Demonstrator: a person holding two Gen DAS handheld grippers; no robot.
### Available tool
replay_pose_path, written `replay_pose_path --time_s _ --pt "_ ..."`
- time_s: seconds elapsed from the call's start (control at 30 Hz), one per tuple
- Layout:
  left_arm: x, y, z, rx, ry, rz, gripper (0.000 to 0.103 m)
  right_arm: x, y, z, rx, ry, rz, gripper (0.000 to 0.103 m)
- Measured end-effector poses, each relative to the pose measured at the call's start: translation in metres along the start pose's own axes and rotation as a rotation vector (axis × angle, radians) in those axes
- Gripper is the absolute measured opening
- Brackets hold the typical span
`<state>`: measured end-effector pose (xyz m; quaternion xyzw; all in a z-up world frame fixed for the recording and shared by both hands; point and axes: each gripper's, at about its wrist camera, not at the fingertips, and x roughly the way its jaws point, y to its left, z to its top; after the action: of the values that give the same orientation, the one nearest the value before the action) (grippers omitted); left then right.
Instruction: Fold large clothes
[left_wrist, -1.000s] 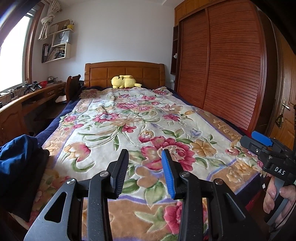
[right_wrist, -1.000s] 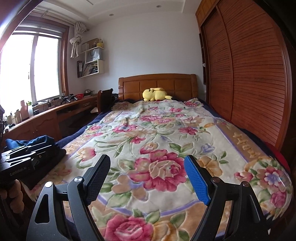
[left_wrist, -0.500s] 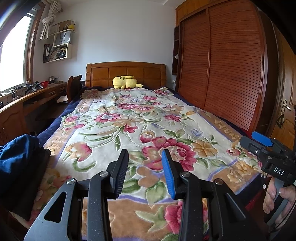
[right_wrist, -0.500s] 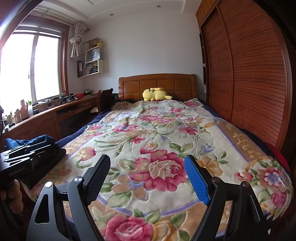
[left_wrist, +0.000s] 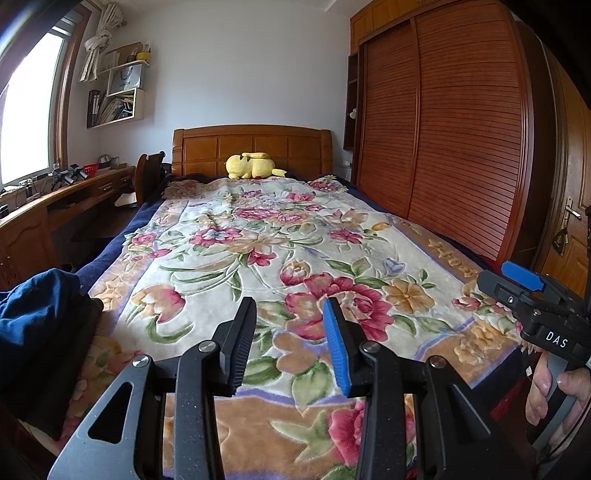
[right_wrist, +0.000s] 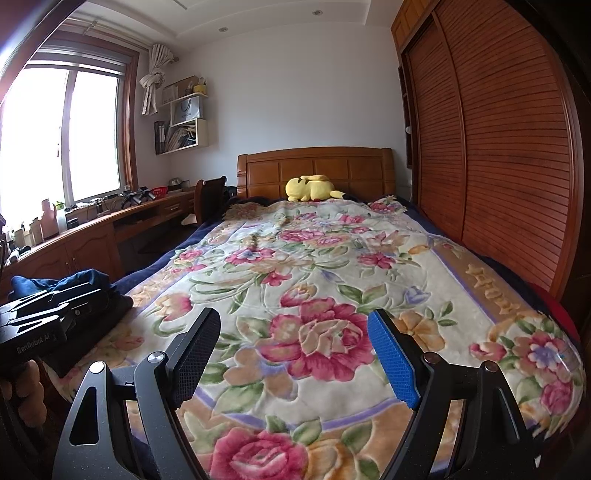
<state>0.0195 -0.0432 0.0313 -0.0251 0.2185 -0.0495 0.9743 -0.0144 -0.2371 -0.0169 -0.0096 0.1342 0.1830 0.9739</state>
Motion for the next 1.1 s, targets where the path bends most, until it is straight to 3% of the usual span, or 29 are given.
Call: replay_pose_path --time_s 1.1 --pt "-0.0006 0.0029 -0.0006 0.001 -0.001 0.003 0.039 -0.0049 -0.005 0.0008 -0.014 -0.005 0.01 0.083"
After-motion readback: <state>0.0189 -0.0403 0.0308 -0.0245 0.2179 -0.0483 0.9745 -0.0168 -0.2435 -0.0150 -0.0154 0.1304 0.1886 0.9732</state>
